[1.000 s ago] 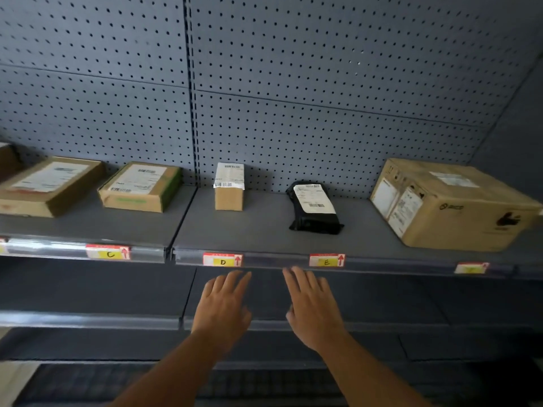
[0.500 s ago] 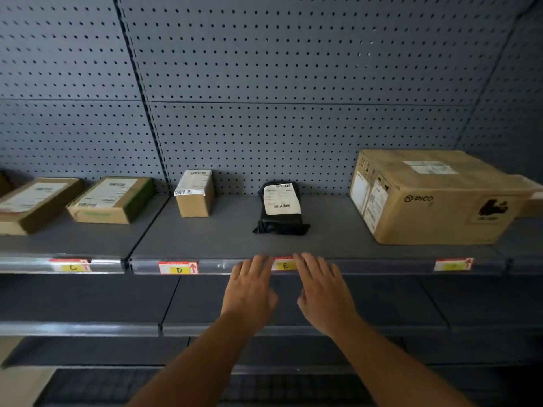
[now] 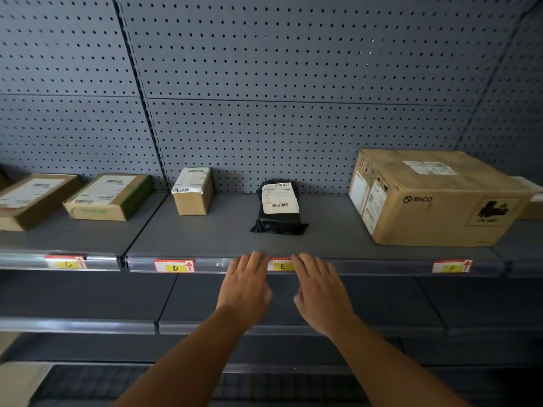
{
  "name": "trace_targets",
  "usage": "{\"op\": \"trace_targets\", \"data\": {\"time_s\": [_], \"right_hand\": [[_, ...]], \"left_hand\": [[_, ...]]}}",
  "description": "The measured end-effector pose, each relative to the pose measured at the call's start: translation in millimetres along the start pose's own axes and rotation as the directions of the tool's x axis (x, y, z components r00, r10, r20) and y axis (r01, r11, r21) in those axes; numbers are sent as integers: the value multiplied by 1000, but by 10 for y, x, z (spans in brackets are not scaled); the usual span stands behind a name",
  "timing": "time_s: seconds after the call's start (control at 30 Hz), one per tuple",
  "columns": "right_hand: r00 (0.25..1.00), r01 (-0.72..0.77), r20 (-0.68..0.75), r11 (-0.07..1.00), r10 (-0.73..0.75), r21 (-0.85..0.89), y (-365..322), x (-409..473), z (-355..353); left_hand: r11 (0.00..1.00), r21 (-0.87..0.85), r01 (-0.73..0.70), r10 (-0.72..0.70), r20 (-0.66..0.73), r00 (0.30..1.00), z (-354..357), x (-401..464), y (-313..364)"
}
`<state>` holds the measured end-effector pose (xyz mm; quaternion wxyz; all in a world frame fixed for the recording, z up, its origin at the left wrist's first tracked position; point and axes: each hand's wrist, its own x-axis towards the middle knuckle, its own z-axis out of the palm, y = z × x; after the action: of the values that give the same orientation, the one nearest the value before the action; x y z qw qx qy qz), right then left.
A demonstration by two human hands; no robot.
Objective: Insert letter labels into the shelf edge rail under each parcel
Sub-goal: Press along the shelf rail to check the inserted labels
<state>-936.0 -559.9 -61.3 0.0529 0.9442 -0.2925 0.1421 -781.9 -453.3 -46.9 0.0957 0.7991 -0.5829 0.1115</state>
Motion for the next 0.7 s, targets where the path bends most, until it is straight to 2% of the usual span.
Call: {"op": "trace_targets", "data": {"time_s": [0.5, 0.7], "right_hand": [[999, 44, 1, 999, -44, -11, -46, 117, -102], [1000, -11, -23, 1000, 12, 19, -105, 98, -68]], "left_hand": [[1000, -9, -9, 9, -1, 1000, 43, -54, -40], [1000, 0, -30, 30, 1, 1000, 73, -61, -76]]}}
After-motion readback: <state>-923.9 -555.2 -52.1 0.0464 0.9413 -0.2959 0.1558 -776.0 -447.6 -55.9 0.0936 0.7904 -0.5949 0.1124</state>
